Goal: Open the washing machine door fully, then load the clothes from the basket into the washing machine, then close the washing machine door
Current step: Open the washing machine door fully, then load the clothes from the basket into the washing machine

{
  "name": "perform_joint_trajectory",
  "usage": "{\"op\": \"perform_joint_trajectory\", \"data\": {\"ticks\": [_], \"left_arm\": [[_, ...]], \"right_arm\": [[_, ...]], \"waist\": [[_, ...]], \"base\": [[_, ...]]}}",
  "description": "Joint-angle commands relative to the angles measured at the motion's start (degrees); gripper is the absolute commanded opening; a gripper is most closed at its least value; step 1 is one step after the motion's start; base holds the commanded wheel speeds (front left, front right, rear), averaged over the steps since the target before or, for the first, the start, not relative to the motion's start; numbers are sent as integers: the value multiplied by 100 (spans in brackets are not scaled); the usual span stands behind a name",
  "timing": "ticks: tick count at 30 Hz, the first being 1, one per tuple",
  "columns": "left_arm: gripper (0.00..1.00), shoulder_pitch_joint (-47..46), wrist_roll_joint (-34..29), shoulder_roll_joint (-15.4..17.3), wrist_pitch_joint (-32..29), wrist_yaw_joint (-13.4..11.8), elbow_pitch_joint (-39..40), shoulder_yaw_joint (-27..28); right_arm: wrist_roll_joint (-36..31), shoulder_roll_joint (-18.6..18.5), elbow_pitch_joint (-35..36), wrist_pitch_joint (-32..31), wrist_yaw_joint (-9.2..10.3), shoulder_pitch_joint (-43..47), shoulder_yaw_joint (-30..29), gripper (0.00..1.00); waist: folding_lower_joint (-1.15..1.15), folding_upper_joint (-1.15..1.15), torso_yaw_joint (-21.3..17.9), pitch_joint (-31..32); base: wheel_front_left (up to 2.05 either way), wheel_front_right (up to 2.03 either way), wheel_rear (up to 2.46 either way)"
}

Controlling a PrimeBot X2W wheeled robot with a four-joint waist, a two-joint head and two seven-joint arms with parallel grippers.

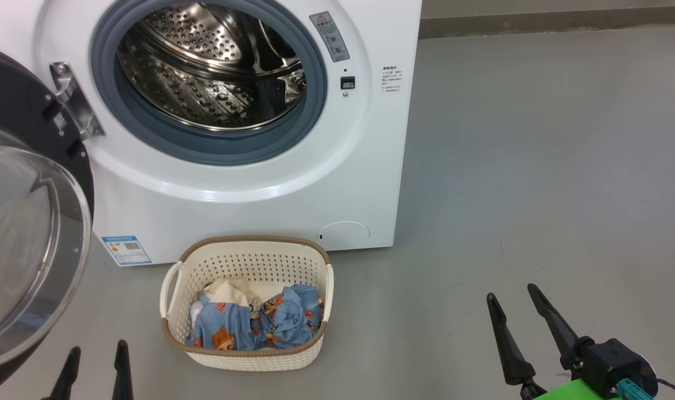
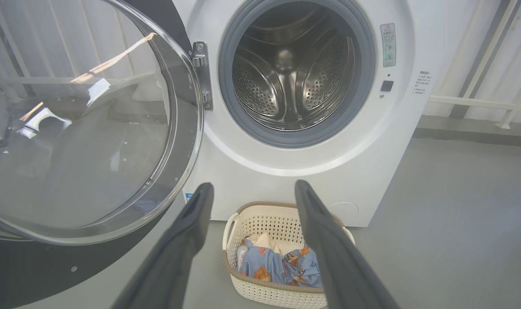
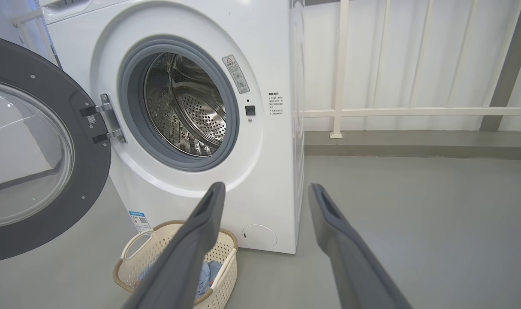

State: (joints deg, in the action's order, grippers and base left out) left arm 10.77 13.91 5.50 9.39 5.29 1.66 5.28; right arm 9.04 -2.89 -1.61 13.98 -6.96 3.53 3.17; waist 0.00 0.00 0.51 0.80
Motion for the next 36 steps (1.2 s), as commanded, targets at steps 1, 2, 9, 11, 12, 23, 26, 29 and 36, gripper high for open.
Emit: {"op": "perform_joint_trajectory", "data": {"ticks": [1,2,9,11,12,23,26,29,36], "left_arm": [[100,-79,-39,104,47,-20,107,169],[100,-87,-35,104,50,-25,111,164],[100,-103,7,101,-6,-59,127,118],[100,-104,25,97,-11,-73,145,116],[100,-104,32,97,-14,-80,155,116],[100,-122,35,135,-51,-148,258,75],[100,-134,44,144,-58,-175,272,77],[100,-145,43,157,-70,-222,265,96],[100,-203,80,161,-115,-284,227,90]], "right_arm": [[6,1,120,18,-53,-96,149,100],[7,1,117,19,-53,-97,145,100],[21,1,72,30,-53,-91,130,100],[25,1,61,34,-53,-95,129,100],[25,1,57,35,-53,-98,129,100],[18,2,49,46,-53,-127,119,100],[21,2,49,49,-53,-138,114,100],[23,2,42,52,-53,-148,107,100],[24,2,33,58,-53,-195,131,100]], "waist": [[0,0,7,-3],[0,0,12,-5],[0,0,53,-29],[0,0,61,-36],[0,0,64,-40],[0,0,109,-120],[0,0,125,-151],[0,0,147,-182],[0,0,212,-264]], "base": [[0,0,0],[0,0,0],[0,0,0],[0,0,0],[0,0,0],[0,0,0],[0,0,0],[0,0,0],[39,-39,0]]}}
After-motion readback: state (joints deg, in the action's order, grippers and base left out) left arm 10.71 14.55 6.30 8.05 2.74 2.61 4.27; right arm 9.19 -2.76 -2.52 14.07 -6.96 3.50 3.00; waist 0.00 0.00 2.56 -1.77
